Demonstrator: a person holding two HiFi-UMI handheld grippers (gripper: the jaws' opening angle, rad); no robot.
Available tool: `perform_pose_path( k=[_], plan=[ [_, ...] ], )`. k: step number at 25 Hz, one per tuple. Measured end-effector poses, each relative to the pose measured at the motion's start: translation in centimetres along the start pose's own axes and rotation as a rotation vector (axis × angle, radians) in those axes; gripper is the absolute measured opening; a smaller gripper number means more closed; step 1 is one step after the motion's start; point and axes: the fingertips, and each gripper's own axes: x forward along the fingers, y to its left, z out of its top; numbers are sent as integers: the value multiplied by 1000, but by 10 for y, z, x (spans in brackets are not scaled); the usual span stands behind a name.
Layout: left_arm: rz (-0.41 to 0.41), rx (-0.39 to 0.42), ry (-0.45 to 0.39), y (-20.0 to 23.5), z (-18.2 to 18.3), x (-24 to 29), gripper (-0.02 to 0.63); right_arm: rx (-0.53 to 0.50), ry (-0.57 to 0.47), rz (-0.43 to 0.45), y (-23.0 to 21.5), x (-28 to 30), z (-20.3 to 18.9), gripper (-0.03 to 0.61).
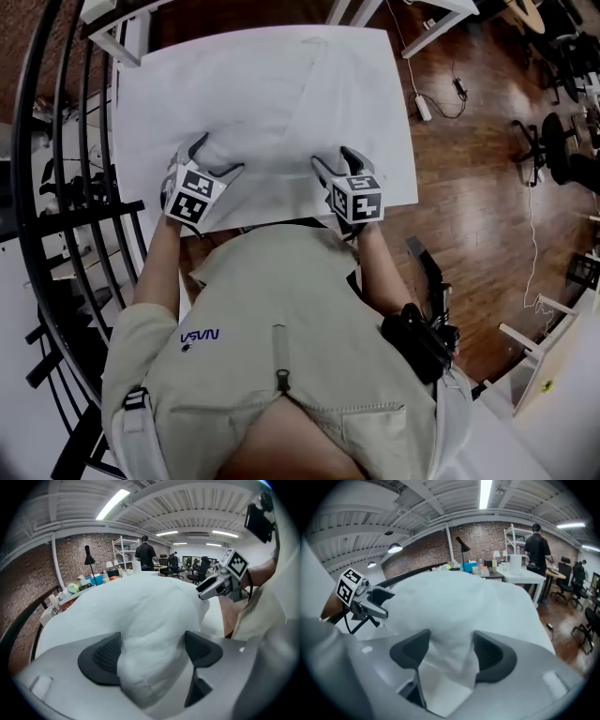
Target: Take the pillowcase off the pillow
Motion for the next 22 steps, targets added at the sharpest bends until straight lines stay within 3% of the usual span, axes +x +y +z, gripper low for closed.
perform_pose_path(
  k=[3,6,7,11,16,22],
  plan=[
    [29,24,-3,5,-3,7,336,-14,5,-17,2,3,1,248],
    [0,16,-27,5,3,-3,201,-23,-10,-43,1,-3,5,45],
    [-11,12,-37,4,5,-7,166,-15,-15,-44,-1,-6,6,15],
    [0,-52,-129,14,19,-25,32,-10,-35,-47,-5,-16,13,6],
    [47,-178,-267,40,53,-60,18,-27,-127,-187,-31,-38,39,5],
    [125,-351,-405,90,73,-105,14,22,-207,-472,-113,-75,58,3]
  ],
)
